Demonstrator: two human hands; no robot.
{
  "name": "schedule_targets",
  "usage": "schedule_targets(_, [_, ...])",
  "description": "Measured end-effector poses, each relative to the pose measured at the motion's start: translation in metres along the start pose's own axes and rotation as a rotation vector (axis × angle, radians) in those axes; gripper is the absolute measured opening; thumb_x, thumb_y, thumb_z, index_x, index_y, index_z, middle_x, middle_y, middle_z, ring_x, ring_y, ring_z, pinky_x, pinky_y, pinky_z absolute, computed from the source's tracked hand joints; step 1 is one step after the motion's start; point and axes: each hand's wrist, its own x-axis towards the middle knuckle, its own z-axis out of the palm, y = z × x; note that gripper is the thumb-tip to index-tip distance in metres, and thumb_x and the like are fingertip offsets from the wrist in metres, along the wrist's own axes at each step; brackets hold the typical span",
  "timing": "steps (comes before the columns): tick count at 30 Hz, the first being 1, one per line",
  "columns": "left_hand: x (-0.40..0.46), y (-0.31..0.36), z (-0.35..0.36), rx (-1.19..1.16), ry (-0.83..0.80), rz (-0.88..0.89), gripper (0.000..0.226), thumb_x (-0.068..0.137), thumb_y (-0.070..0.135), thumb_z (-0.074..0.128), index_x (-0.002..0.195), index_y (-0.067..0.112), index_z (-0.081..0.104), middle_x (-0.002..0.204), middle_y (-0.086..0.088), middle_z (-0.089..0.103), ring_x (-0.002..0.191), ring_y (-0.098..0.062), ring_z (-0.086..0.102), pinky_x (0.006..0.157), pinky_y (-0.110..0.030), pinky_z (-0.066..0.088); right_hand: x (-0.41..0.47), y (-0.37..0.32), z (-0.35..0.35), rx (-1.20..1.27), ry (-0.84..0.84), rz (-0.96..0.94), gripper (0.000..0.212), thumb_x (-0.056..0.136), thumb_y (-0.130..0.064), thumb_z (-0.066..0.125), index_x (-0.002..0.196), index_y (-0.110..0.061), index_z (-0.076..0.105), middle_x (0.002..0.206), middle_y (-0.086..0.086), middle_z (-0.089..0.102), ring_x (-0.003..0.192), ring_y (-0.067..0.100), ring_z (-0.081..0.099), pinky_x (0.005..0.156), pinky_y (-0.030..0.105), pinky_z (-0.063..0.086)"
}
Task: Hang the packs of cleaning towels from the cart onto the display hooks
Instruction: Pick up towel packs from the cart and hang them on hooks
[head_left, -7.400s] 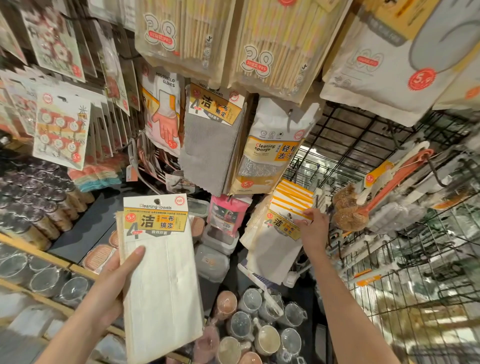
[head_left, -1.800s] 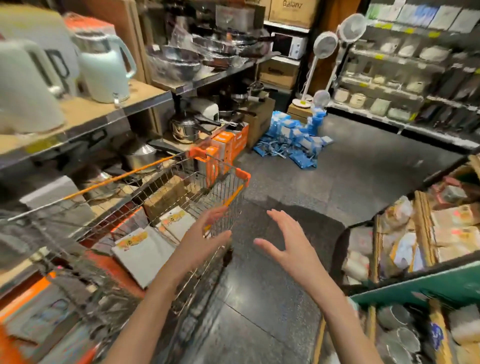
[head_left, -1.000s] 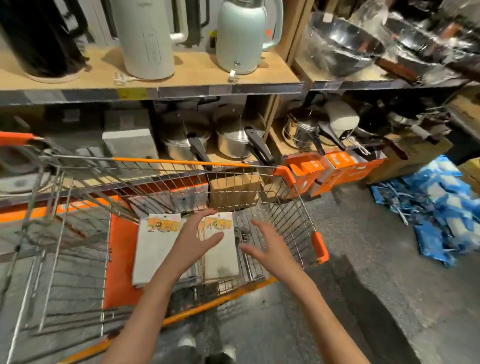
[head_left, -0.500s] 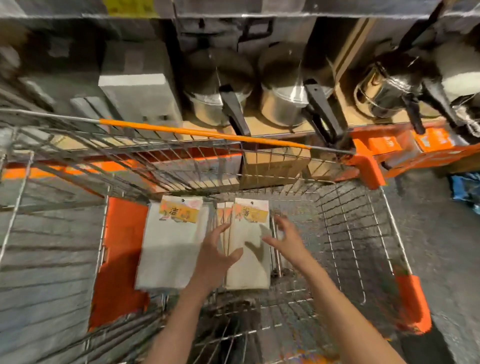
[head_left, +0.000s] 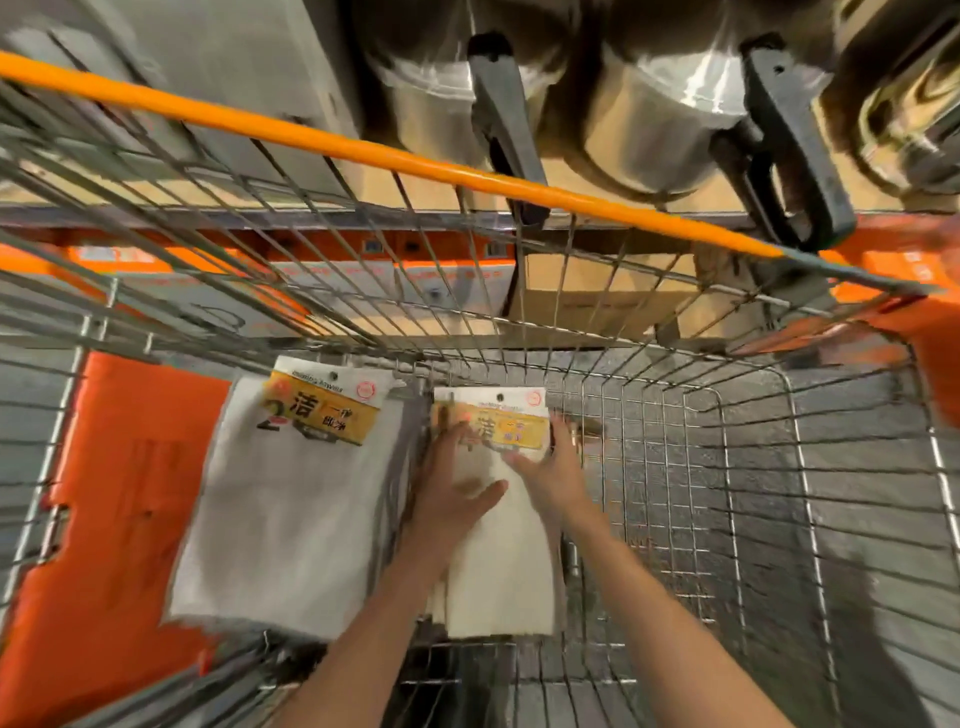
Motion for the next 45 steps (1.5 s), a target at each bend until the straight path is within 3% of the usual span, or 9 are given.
schedule_targets(2, [0.001,-0.007,0.002,-0.097,0.024,-0.015,0.082,0.081,-0.003,0.072,0.148,0.022,0.03,0.144,0.008,0.037,0.13,-0.013,0.044,0.105,-0.038,0.045,0.002,0.001,0.013,-0.004,-0.005,-0.018,0.063,0.068,-0.003,0.079,0.121,-0.022,0.051,0.115,0.002,0.061,0.105,0.014,0.058,0.091,0.032,0.047])
schedule_targets(6, [-0.001,-0.016,0.005,-0.073,0.024,0.009,0.089,0.081,0.0,0.073,0.151,0.024,0.022,0.154,0.003,0.025,0.135,-0.01,0.033,0.082,-0.003,0.044,0.004,0.001,0.022,0.066,0.077,0.119,0.06,0.065,-0.003,0.082,0.115,-0.013,0.052,0.115,0.009,0.061,0.107,0.024,0.058,0.09,0.036,0.05])
schedule_targets(10, [0.004,-0.019,0.008,0.069,0.053,-0.02,0.095,0.081,0.006,0.074,0.152,0.03,0.016,0.159,0.006,0.013,0.145,-0.015,0.018,0.114,-0.041,0.032,0.004,0.006,0.019,0.239,0.0,0.224,0.058,0.069,0.001,0.079,0.113,-0.019,0.047,0.099,0.0,0.063,0.088,0.014,0.06,0.058,0.007,0.045])
schedule_targets(16, [0.0,-0.015,0.013,-0.188,0.014,-0.025,0.103,0.075,-0.002,0.078,0.147,0.038,0.015,0.154,-0.001,0.031,0.139,-0.015,0.034,0.111,-0.04,0.037,0.001,0.017,0.016,0.322,-0.049,0.258,0.066,0.071,0.005,0.075,0.121,-0.022,0.042,0.111,0.006,0.066,0.104,0.022,0.061,0.09,0.037,0.05])
schedule_targets(20, [0.001,-0.018,0.014,-0.197,0.041,-0.037,0.111,0.07,0.003,0.08,0.15,0.036,0.01,0.153,-0.001,0.032,0.14,-0.018,0.034,0.114,-0.052,0.031,0.0,0.017,0.013,0.22,-0.104,0.232,0.072,0.069,-0.011,0.08,0.122,-0.036,0.039,0.097,-0.018,0.061,0.089,-0.001,0.056,0.067,0.019,0.042])
schedule_targets(24, [0.0,-0.02,0.011,-0.122,0.041,-0.037,0.111,0.073,0.004,0.08,0.147,0.047,0.009,0.153,0.004,0.027,0.14,-0.016,0.031,0.113,-0.053,0.031,0.003,0.017,0.007,0.124,-0.148,0.248,0.076,0.065,-0.019,0.082,0.124,-0.039,0.037,0.106,-0.005,0.065,0.096,0.015,0.06,0.083,0.037,0.052])
schedule_targets(35, [-0.005,-0.016,0.007,-0.051,0.011,-0.006,0.126,0.044,0.065,0.082,0.142,0.053,0.004,0.157,0.008,0.018,0.144,-0.011,0.022,0.115,-0.045,0.029,-0.003,0.014,0.003,0.148,-0.268,0.241,0.081,0.069,-0.013,0.077,0.119,-0.056,0.029,0.119,0.002,0.06,0.107,0.025,0.058,0.094,0.05,0.049])
schedule_targets(39, [-0.007,-0.018,0.011,0.029,0.037,-0.038,0.124,0.049,0.058,0.077,0.146,0.048,-0.001,0.156,0.018,-0.001,0.141,0.001,0.007,0.113,-0.036,0.022,-0.004,0.008,-0.002,0.116,-0.364,0.16,0.082,0.077,-0.007,0.071,0.134,-0.044,0.024,0.124,-0.004,0.056,0.113,0.021,0.054,0.095,0.041,0.048])
schedule_targets(45, [-0.009,-0.022,0.016,0.195,0.018,-0.069,0.109,0.072,0.022,0.078,0.148,0.047,0.005,0.146,0.035,-0.016,0.135,0.012,-0.003,0.107,-0.026,0.015,-0.018,-0.004,-0.015,0.156,-0.29,0.081,0.074,0.077,0.006,0.068,0.13,-0.035,0.037,0.116,0.001,0.063,0.095,0.013,0.064,0.062,0.019,0.05])
